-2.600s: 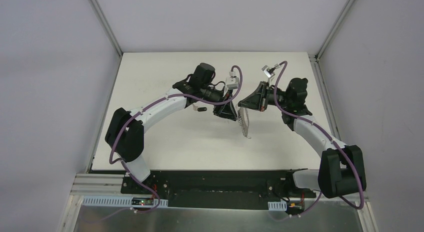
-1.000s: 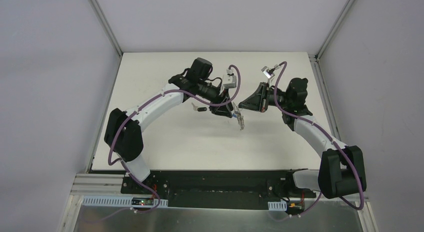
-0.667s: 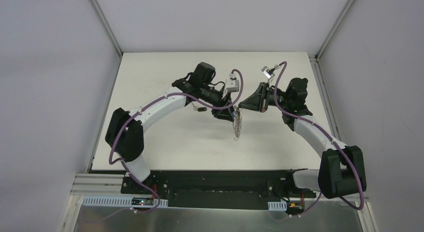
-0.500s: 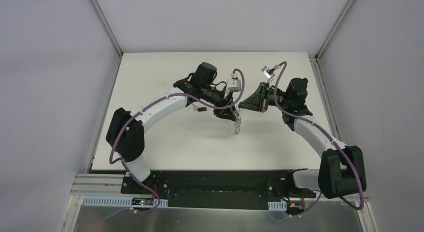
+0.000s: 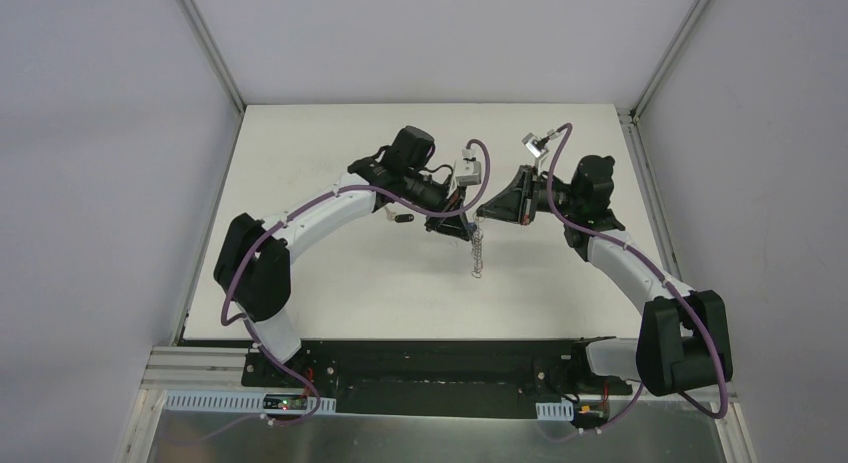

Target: Put the keys on the keyring

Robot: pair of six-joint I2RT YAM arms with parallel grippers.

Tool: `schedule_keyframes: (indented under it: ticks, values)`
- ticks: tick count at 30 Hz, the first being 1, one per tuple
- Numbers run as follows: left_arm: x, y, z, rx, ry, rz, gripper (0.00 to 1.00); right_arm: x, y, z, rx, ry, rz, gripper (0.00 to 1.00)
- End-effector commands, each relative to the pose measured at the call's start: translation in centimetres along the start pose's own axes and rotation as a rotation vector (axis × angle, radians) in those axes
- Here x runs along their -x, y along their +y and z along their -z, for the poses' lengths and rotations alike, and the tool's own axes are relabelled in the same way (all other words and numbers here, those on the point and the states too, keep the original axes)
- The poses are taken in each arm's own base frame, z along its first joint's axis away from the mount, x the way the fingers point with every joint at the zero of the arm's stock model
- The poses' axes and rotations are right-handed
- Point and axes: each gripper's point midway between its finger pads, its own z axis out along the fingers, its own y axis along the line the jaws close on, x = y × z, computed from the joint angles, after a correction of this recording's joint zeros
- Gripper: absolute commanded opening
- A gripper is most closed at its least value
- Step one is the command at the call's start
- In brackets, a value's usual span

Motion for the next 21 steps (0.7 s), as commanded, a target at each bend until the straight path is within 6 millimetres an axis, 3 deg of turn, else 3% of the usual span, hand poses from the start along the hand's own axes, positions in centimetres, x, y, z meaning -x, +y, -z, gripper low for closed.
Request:
schedule_keyframes:
  ticks: [1,8,13,21]
  values:
    - [0.4,-0.9,0.8,-0.04,0.02,-0.025,0.0,1.1,0.8,0.1,0.024,-0.002,0.086,0.0]
    - [-0.5,-0.4,1.9,0.014,0.114,0.038,0.0,0.8,-0.4,0.1,-0.022,0.014,0.099,0.0]
    - [-1.6,0.6,1.9,0.064,0.203,0.227,0.0,-0.9,-3.8,0.7,-0.185,0.051,0.093,0.0]
    - [-5.4,1.2,0.8,0.034,0.309,0.454,0.0,-3.7,-7.5,0.4,-0.277,0.049,0.036,0.04]
